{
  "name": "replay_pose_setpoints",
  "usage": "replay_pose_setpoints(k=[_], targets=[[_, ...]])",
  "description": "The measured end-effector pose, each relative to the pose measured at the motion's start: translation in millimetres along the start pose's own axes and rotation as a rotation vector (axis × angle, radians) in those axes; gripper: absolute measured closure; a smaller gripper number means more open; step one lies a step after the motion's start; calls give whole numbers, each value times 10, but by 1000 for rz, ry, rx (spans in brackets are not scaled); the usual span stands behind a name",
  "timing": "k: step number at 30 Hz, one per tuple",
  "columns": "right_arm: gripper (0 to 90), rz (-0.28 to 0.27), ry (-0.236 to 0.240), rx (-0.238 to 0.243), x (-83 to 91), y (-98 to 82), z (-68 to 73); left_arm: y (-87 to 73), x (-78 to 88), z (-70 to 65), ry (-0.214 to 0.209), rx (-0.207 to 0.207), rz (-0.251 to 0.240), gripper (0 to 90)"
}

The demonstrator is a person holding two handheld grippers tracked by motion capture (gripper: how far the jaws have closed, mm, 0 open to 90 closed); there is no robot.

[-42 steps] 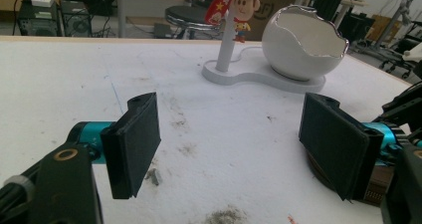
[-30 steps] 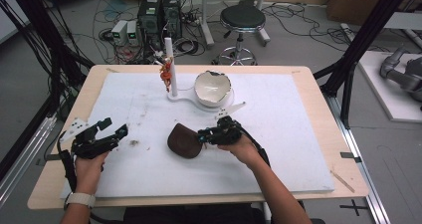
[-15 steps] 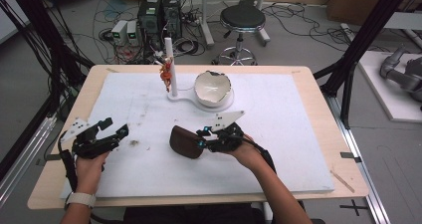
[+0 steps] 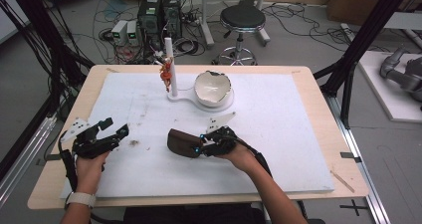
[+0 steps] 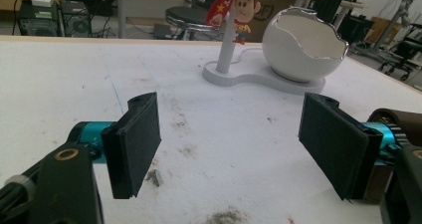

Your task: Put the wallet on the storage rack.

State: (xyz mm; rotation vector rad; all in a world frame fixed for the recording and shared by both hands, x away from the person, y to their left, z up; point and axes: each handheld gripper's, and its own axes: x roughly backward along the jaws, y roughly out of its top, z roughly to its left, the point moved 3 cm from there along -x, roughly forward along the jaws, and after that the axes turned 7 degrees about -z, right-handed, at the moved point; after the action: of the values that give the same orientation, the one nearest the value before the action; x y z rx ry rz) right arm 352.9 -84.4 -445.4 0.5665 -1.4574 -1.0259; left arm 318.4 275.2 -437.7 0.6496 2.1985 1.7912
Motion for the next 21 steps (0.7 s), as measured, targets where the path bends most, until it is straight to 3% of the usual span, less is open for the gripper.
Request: replay_pose_setpoints(k=[4,9,13,21], targets=[[690,-4,-3,-35,30,-2,-24,5,2,-2,-1,-1,-3,243],[695,-130,-18,-129,216,59,-147,5,3,1,0,1,-5,243],[694,-216,-112,-189,453,134,-328,1,0,-2,-2,-3,0,243],[693,-274,-304,-231,829,339,-740,7,5,7,-4,-1,-5,243]])
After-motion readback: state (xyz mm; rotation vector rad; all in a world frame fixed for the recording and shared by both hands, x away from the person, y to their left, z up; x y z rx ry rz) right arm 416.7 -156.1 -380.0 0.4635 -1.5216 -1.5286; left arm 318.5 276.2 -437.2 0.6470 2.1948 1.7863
